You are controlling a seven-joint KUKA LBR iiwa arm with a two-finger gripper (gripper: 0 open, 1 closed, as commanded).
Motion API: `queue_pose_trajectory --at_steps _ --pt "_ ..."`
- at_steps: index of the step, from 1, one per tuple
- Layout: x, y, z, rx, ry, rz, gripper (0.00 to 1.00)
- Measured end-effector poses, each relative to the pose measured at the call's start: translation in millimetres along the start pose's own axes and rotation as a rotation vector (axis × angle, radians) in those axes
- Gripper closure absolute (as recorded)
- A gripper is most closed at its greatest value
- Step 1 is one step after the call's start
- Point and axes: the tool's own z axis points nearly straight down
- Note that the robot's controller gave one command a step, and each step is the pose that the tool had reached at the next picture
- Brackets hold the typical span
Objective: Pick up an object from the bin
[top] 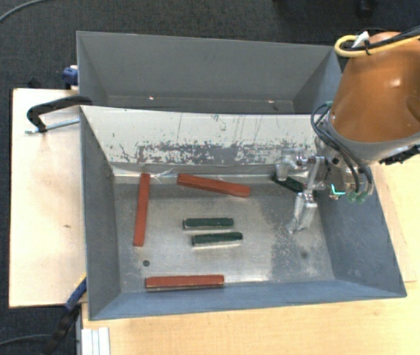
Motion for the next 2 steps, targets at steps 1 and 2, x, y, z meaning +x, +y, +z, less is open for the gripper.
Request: queue_pose_trajectory --at_steps 1,2 --pt "22.7 59.1 166.2 -0.001 0.001 -0.037 0.0" --pt "19.1 57.9 160.9 0.0 -0.01 -0.035 1.0"
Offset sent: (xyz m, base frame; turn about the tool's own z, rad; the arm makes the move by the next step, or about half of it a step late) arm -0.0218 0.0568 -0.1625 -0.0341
